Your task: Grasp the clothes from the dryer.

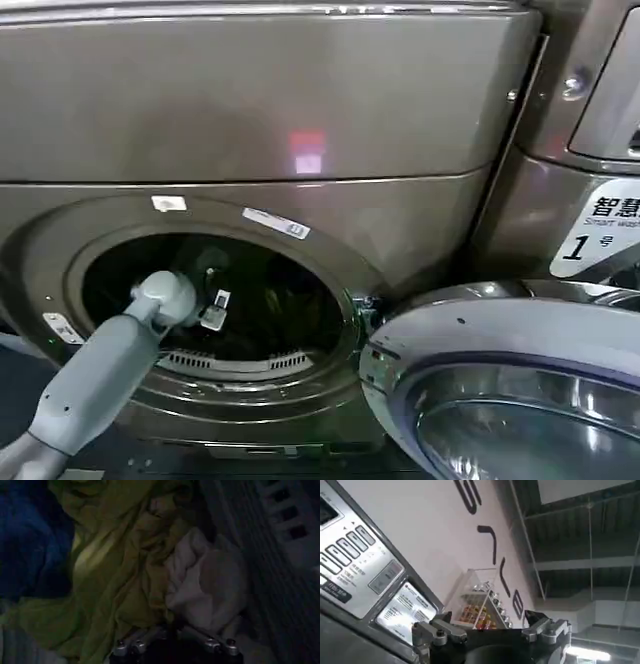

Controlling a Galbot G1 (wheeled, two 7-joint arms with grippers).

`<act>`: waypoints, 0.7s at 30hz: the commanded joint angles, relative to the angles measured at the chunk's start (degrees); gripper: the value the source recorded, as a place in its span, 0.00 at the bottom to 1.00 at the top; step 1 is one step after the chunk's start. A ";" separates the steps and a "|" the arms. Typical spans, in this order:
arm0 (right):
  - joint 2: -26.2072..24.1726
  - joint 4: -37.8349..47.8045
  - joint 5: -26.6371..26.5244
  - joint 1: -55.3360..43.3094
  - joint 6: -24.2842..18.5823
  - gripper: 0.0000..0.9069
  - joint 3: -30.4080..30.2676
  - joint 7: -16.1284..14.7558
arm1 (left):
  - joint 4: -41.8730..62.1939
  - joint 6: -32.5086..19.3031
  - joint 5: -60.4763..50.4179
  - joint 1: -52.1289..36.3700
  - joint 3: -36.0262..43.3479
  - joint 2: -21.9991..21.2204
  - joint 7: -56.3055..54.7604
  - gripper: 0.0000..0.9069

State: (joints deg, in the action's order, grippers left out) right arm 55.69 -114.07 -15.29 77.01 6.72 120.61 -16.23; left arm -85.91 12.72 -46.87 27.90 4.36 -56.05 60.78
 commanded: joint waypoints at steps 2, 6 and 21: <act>-0.35 0.40 -0.82 0.30 -0.05 1.00 0.52 -0.01 | -3.80 20.13 9.34 2.66 -1.78 -4.00 -28.55 0.00; -0.79 0.78 -1.39 0.46 -0.04 1.00 1.01 0.12 | -5.71 22.21 17.21 6.07 -5.88 -7.22 -41.87 0.00; -0.36 0.62 -1.79 0.45 0.03 1.00 1.16 0.91 | -24.57 10.48 45.55 29.21 -29.86 -26.09 -64.47 0.00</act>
State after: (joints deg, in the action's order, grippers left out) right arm 55.07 -113.32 -16.98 77.48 6.80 121.74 -15.45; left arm -100.85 29.48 -17.70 45.16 -14.20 -71.47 8.82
